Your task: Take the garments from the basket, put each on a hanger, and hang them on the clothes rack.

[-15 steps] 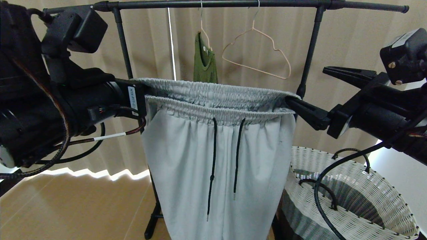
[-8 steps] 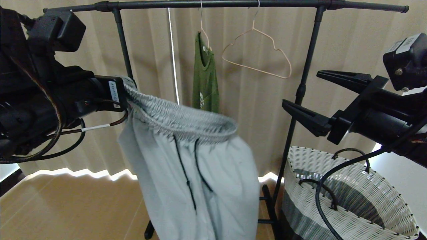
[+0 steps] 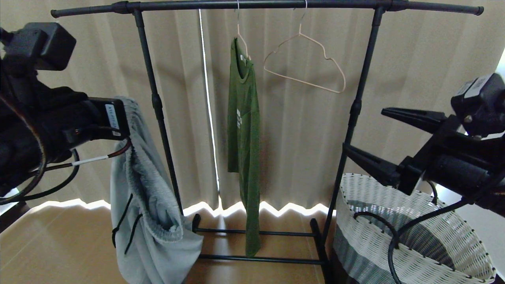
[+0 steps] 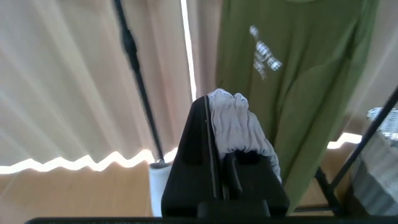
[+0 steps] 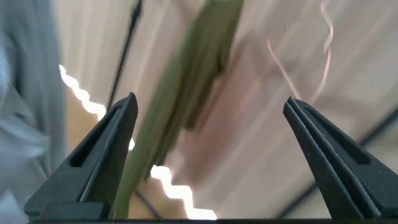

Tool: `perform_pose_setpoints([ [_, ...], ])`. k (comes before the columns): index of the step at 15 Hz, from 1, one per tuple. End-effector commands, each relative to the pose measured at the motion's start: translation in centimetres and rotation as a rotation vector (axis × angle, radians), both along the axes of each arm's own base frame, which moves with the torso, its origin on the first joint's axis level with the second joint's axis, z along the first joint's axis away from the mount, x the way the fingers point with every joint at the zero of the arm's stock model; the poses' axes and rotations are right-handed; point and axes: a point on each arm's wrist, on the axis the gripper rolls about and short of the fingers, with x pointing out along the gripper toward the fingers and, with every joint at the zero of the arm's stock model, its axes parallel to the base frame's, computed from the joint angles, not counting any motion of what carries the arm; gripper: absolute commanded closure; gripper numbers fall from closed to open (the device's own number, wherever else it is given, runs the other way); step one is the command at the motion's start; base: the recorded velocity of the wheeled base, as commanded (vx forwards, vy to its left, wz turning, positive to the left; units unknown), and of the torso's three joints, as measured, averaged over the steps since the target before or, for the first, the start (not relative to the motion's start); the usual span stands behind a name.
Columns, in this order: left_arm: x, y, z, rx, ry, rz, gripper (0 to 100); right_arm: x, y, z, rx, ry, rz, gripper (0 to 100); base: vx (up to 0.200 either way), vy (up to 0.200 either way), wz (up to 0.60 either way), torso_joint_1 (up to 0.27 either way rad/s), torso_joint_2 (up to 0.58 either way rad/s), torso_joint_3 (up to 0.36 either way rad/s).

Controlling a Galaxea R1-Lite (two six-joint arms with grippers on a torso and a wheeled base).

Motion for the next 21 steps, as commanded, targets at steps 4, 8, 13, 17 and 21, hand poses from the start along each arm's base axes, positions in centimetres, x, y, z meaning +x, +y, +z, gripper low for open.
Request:
perform_pose_setpoints([
  [4, -5.2, 3.4, 1.0, -0.033, -0.092, 0.007, 100, -3.0, -5.0, -3.5, -0.15, 0.348, -0.316, 0, 0.0, 0.0, 0.0, 0.0, 0.0, 0.0],
  [8, -6.4, 3.9, 0.4, -0.022, -0.092, 0.013, 100, -2.6, -5.5, -2.6, 0.008, 0.586, -0.434, 0, 0.0, 0.0, 0.0, 0.0, 0.0, 0.0],
  [13, -6.1, 4.3, 0.2, -0.006, -0.084, 0.046, 100, -0.6, -6.5, -4.8, 0.122, 0.447, -0.509, 0, 0.0, 0.0, 0.0, 0.0, 0.0, 0.0],
  [17, -6.0, 5.1, 0.1, 0.043, -0.082, 0.09, 100, -0.5, -6.5, -4.8, 0.177, 0.312, -0.491, 0, 0.0, 0.0, 0.0, 0.0, 0.0, 0.0],
  [21, -6.0, 5.1, 0.0, 0.044, -0.079, 0.088, 100, -1.6, -6.7, -3.4, 0.213, 0.236, -0.478, 0, 0.0, 0.0, 0.0, 0.0, 0.0, 0.0],
])
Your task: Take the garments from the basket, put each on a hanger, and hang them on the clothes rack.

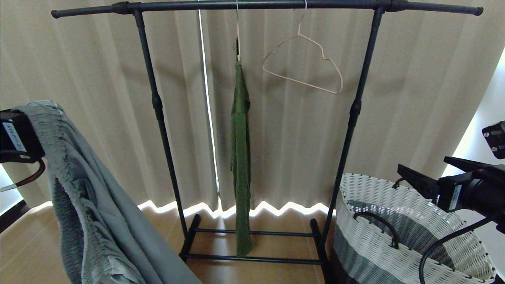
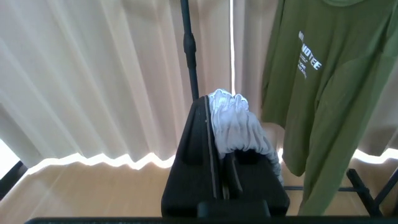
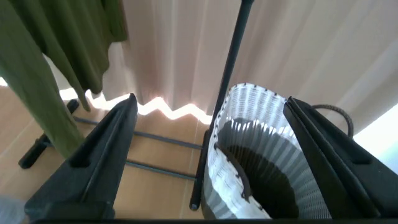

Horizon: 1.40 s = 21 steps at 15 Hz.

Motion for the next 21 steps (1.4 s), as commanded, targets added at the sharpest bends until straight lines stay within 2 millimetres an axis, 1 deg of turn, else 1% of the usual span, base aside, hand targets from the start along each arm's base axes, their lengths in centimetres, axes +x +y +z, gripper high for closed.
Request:
perform_pose_setpoints([
  [1, 0.07, -0.01, -0.14, 0.001, 0.006, 0.0, 100, -0.92, -0.22, 0.93, -0.002, -0.052, 0.005, 0, 0.0, 0.0, 0.0, 0.0, 0.0, 0.0],
  [4, 0.04, 0.0, -0.47, 0.005, 0.016, 0.002, 100, -0.83, -0.2, 0.98, -0.017, -0.087, 0.009, 0, 0.0, 0.0, 0.0, 0.0, 0.0, 0.0],
  [7, -0.21, 0.08, -0.25, 0.004, 0.004, 0.003, 100, -0.56, -0.13, 0.73, -0.015, -0.1, 0.01, 0, 0.0, 0.0, 0.0, 0.0, 0.0, 0.0],
  [11, -0.16, 0.07, -0.36, 0.011, 0.009, 0.003, 100, -0.57, -0.13, 0.69, -0.015, -0.099, 0.012, 0, 0.0, 0.0, 0.0, 0.133, -0.17, -0.19],
  [14, -0.12, 0.06, -0.38, 0.012, 0.011, 0.003, 100, -0.54, -0.12, 0.66, -0.015, -0.097, 0.012, 0, 0.0, 0.0, 0.0, 0.203, -0.55, -0.243],
  [18, -0.04, 0.02, -0.43, 0.012, 0.014, 0.002, 100, -0.58, -0.13, 0.64, -0.013, -0.097, 0.013, 0, 0.0, 0.0, 0.0, 0.088, -0.54, -0.254],
  [21, -0.04, 0.02, -0.47, 0.013, 0.015, 0.002, 100, -0.56, -0.12, 0.6, -0.016, -0.094, 0.013, 0, 0.0, 0.0, 0.0, 0.333, -0.47, -0.261],
])
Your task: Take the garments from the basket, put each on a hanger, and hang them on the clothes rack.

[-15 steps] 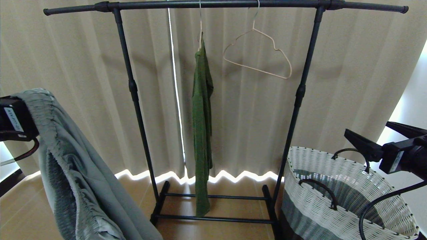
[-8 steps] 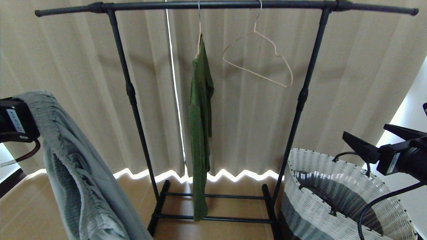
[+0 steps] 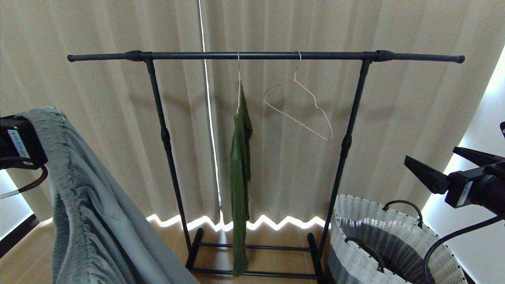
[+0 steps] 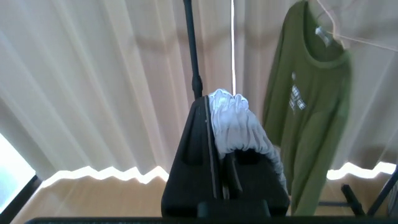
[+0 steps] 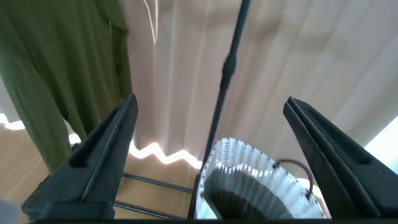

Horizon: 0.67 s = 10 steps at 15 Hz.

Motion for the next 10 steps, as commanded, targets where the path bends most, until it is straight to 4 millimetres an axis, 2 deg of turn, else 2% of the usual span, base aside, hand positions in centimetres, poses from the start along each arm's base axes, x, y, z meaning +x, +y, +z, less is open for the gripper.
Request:
perform_pose_setpoints([
  [1, 0.07, 0.0, -0.03, 0.0, 0.0, 0.001, 100, 0.05, 0.02, -0.02, 0.0, 0.001, 0.0, 0, 0.0, 0.0, 0.0, 0.295, -0.46, -0.271],
  [10, -0.23, 0.06, -0.69, 0.003, 0.015, -0.002, 100, -0.34, -0.08, 0.07, 0.004, -0.009, 0.0, 0, 0.0, 0.0, 0.0, 0.243, -0.49, -0.256],
])
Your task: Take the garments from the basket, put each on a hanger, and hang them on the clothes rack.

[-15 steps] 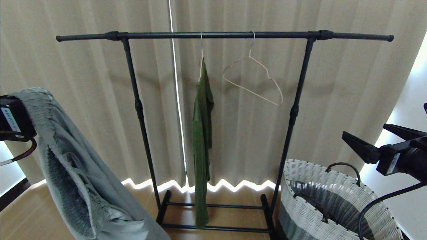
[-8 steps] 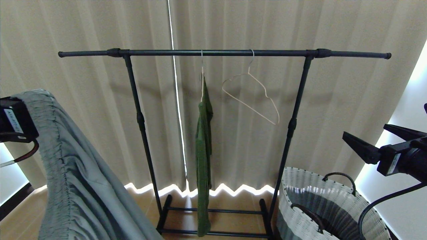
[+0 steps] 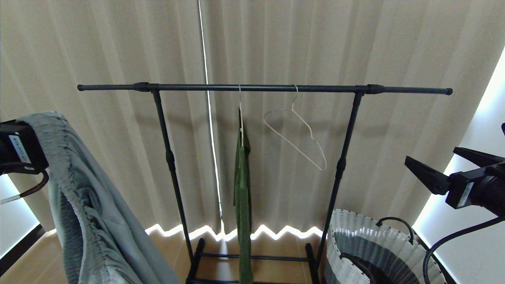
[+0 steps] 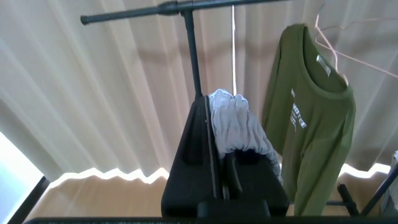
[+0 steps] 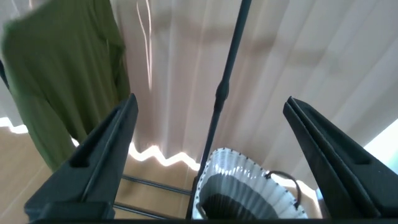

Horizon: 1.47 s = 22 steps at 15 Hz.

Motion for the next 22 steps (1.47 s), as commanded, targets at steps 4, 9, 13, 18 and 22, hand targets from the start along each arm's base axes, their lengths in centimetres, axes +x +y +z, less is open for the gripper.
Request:
perform_pose_setpoints([
  [4, -0.4, 0.1, -1.0, 0.007, 0.025, -0.001, 100, -2.0, -0.5, -0.4, -0.039, 0.074, -0.001, 0, 0.0, 0.0, 0.0, 0.058, -0.11, -0.066],
  [9, -2.0, 0.5, -1.8, 0.031, 0.016, -0.005, 100, -2.7, -0.1, 2.6, -0.075, 0.289, 0.062, 0, 0.0, 0.0, 0.0, 0.0, 0.0, 0.0],
  [13, -2.3, 0.4, -2.8, 0.043, 0.047, -0.055, 100, 0.6, 1.4, 2.8, -0.095, 0.339, 0.083, 0, 0.05, 0.0, 0.0, 0.001, 0.0, -0.001],
  [18, -1.8, 0.3, -3.1, 0.047, 0.068, -0.056, 100, 1.3, 1.6, 2.7, -0.1, 0.348, 0.079, 0, 0.2, 0.0, 0.0, 0.003, 0.0, 0.0],
  [22, -1.8, 0.3, -3.1, 0.049, 0.07, -0.058, 100, 1.5, 1.6, 2.6, -0.106, 0.354, 0.077, 0, 0.2, 0.0, 0.0, 0.002, 0.0, 0.0],
])
